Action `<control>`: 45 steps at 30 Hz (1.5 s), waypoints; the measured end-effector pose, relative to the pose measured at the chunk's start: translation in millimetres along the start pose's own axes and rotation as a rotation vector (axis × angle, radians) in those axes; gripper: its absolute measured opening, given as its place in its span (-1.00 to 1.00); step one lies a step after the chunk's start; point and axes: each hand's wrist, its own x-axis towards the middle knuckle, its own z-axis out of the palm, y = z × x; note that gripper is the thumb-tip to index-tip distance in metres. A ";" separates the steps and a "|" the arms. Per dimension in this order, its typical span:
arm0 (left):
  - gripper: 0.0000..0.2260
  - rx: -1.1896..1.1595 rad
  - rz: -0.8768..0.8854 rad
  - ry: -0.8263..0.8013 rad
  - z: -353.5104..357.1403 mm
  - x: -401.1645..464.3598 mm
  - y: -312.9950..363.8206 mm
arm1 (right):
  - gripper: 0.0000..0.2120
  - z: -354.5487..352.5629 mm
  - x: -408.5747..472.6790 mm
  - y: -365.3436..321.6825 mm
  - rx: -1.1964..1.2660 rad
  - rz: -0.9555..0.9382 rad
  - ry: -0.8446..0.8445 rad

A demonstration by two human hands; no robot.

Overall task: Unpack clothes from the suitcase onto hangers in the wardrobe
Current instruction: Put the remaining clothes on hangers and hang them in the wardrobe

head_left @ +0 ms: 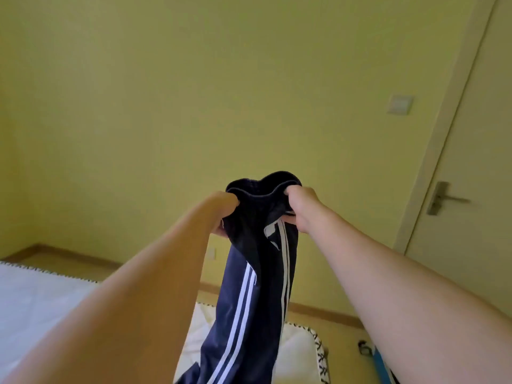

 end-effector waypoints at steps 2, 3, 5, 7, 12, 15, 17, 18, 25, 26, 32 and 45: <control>-0.81 0.140 -0.117 -0.051 12.2 17.7 -73.9 | -0.62 9.7 1.4 65.0 -0.236 0.044 -0.020; -0.79 0.237 -0.181 -0.094 17.8 21.3 -114.1 | -0.60 13.8 -4.8 96.7 -0.341 0.079 -0.070; -0.76 0.404 -0.307 -0.207 28.7 20.8 -191.8 | -0.59 20.6 -18.7 153.6 -0.539 0.168 -0.205; -0.73 0.473 -0.410 -0.323 35.5 20.0 -260.5 | -0.55 29.8 -27.9 201.5 -0.707 0.282 -0.323; -0.82 0.240 -0.371 -0.068 25.0 26.8 -347.5 | -0.41 47.2 -32.7 265.9 -0.844 0.490 -0.467; -0.84 0.310 -0.422 0.114 -1.8 43.6 -386.8 | -0.52 55.6 -27.6 296.2 -0.767 0.514 -0.446; -0.71 0.425 -0.482 0.168 -14.9 55.7 -407.4 | -0.53 58.0 -23.2 311.5 -0.753 0.473 -0.376; -0.64 0.475 -0.520 0.164 -19.1 63.2 -418.4 | -0.52 60.0 -21.1 316.6 -0.754 0.459 -0.345; -0.57 0.467 -0.534 0.165 -8.8 111.2 -425.6 | -0.74 51.4 -6.1 334.5 -0.769 0.358 -0.346; -0.61 0.425 -0.529 0.166 -3.8 115.5 -421.9 | -0.73 47.4 -3.6 334.5 -0.759 0.380 -0.371; -0.73 0.116 -0.319 0.365 18.4 108.3 -392.1 | -0.73 12.3 12.0 329.0 -0.689 0.502 -0.392; -0.75 0.527 0.270 -0.049 79.8 30.4 -275.6 | -0.68 -71.1 4.5 279.7 -0.711 0.776 -0.464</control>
